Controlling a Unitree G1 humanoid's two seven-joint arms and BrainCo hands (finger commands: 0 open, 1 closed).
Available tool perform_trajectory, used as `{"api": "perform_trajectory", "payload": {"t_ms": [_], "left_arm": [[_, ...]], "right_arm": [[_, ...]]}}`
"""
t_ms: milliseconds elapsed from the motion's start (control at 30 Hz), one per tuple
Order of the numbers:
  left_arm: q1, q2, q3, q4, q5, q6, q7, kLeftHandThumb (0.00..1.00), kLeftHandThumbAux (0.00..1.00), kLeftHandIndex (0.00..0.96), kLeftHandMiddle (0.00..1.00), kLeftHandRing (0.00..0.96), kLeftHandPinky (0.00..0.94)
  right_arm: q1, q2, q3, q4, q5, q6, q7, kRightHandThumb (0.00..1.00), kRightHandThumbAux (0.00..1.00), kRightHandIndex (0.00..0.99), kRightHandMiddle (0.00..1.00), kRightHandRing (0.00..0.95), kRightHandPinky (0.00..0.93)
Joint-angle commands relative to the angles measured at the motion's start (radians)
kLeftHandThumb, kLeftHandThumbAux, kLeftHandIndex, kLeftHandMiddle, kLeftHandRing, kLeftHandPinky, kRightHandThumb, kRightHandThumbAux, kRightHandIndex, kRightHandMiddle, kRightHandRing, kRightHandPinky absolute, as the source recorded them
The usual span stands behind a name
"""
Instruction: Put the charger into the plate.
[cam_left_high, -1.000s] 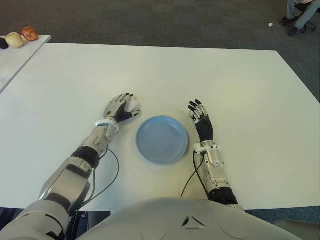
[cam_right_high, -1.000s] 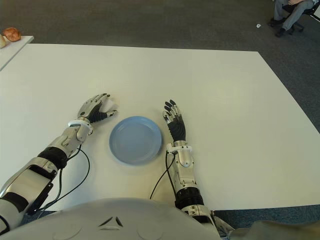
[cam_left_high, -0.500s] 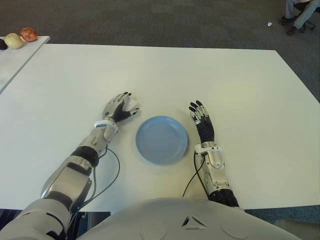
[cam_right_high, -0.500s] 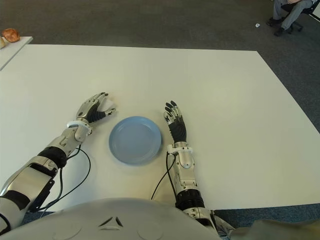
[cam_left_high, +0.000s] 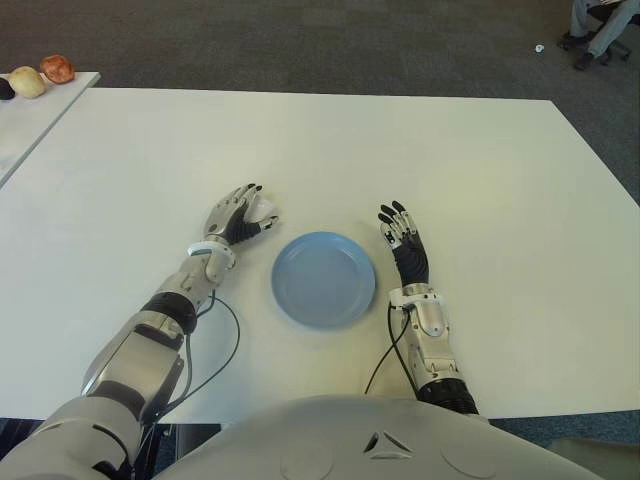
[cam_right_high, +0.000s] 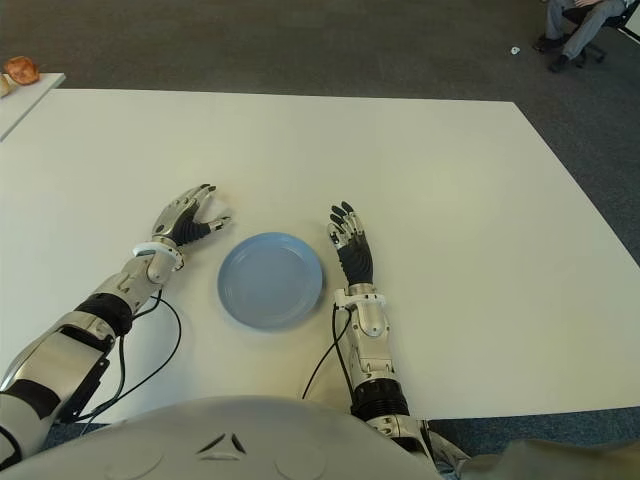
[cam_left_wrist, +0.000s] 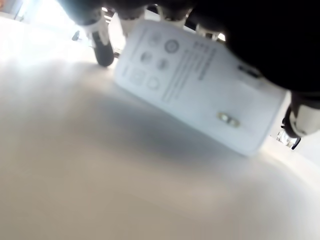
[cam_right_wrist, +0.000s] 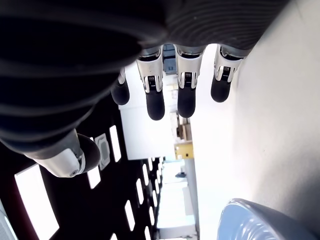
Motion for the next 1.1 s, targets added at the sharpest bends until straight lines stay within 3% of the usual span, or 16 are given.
{"api": "perform_trajectory", "payload": {"t_ms": [33,233,467,733,1100], "left_arm": [[0.071,-0.017,-0.032,0.071,0.021,0.017,0.000,0.225,0.385,0.002,0.048,0.064,0.131],[0.070,-0.015,-0.048,0.079,0.035,0.011,0.031,0.236,0.408,0.014,0.059,0.077,0.149],[0.065,-0.016,-0.062,0.089,0.049,0.025,0.063,0.365,0.444,0.048,0.123,0.146,0.228],[0.059,-0.018,-0.076,0.091,0.064,0.047,0.095,0.493,0.361,0.100,0.251,0.304,0.402],[0.040,0.007,-0.137,0.076,0.128,0.110,0.084,0.520,0.262,0.098,0.278,0.358,0.437]], "right_arm": [[0.021,0.014,-0.003,0.008,0.000,0.027,-0.007,0.000,0.512,0.061,0.167,0.124,0.082],[0.022,0.014,-0.003,0.006,0.000,0.028,-0.009,0.000,0.510,0.060,0.167,0.124,0.078],[0.021,0.016,-0.002,0.005,-0.002,0.029,-0.012,0.000,0.507,0.059,0.168,0.124,0.074],[0.020,0.018,0.002,0.001,-0.003,0.032,-0.017,0.000,0.507,0.059,0.170,0.125,0.074],[0.019,0.023,0.009,-0.005,-0.006,0.039,-0.027,0.000,0.507,0.060,0.171,0.124,0.072]]}}
